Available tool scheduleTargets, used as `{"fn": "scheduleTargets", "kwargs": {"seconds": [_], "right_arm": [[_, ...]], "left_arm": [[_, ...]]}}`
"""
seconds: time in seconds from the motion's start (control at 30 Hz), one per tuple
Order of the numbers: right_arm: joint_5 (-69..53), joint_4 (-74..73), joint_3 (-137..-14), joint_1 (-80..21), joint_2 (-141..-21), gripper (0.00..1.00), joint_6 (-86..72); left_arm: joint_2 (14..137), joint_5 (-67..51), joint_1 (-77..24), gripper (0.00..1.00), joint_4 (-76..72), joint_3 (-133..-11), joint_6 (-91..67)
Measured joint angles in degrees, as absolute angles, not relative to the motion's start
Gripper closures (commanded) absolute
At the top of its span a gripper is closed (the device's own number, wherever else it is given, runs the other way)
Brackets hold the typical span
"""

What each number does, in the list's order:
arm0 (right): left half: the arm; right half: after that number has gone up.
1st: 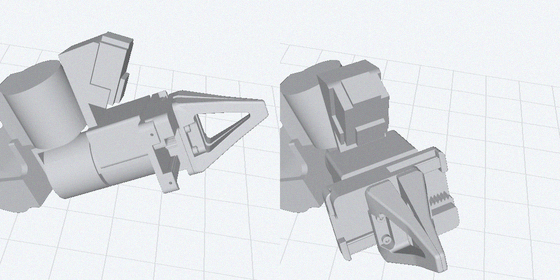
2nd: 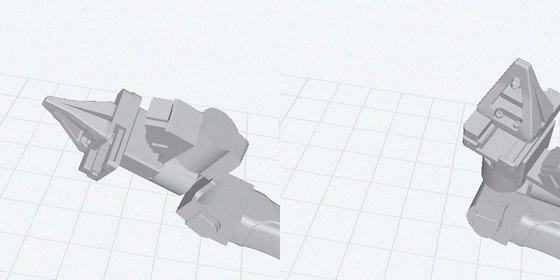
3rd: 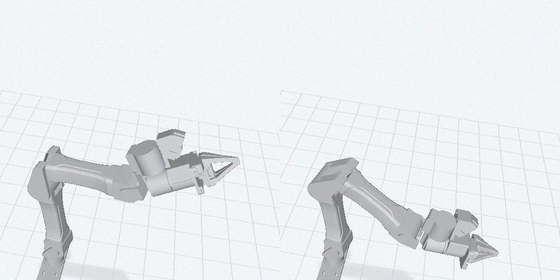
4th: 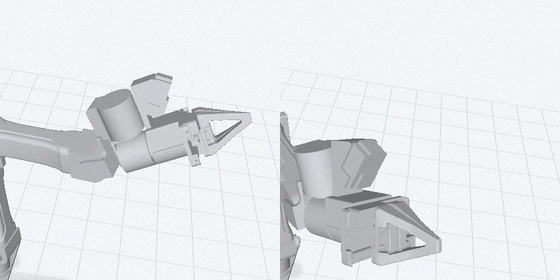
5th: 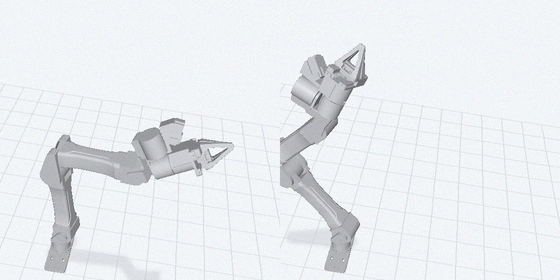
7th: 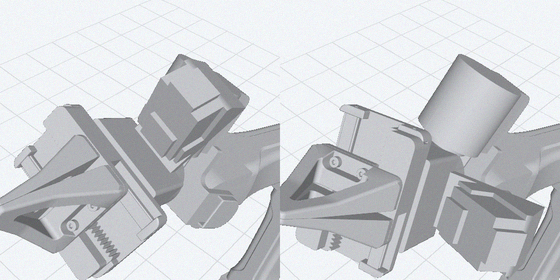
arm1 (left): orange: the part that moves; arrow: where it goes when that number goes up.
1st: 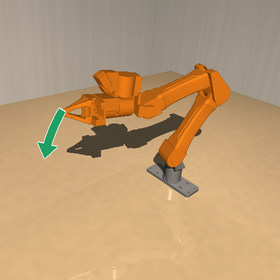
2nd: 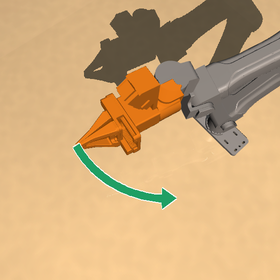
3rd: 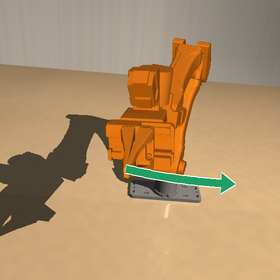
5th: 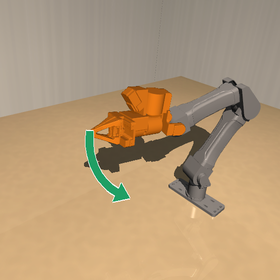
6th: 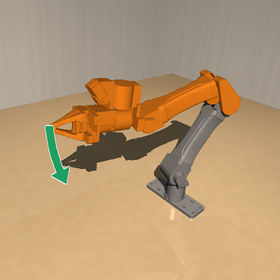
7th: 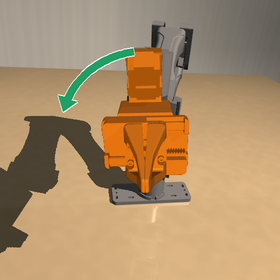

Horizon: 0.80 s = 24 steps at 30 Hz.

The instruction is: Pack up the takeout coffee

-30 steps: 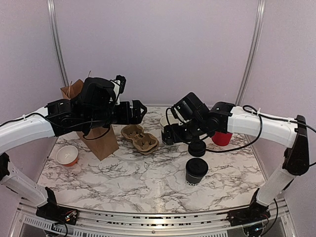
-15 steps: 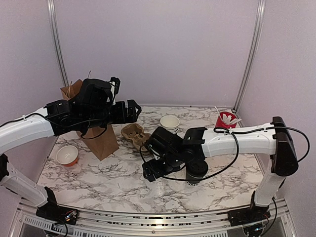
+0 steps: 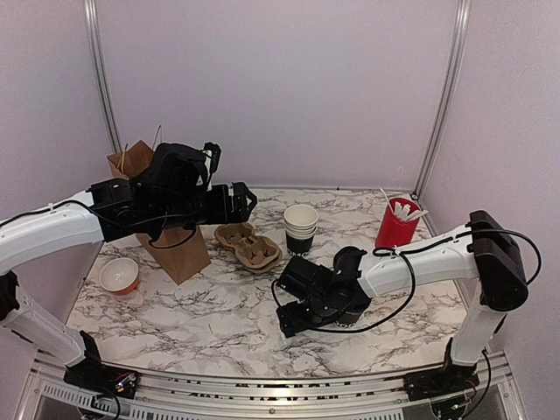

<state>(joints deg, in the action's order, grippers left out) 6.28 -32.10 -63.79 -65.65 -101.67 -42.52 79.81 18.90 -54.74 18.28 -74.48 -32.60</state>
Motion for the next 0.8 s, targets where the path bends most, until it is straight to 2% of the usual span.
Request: {"fn": "scheduleTargets", "kwargs": {"seconds": [0.17,0.8], "right_arm": [[8.29,-29.85,-59.24,-63.29,-100.53,0.12,-44.23],[12.27,-28.86,-41.8,-47.48,-84.01,0.13,-46.85]], "left_arm": [[79.92,18.63,-54.74,0.01,18.26,-74.48,-32.8],[83.02,16.47,-54.74,0.01,18.24,-74.5,-33.45]]}}
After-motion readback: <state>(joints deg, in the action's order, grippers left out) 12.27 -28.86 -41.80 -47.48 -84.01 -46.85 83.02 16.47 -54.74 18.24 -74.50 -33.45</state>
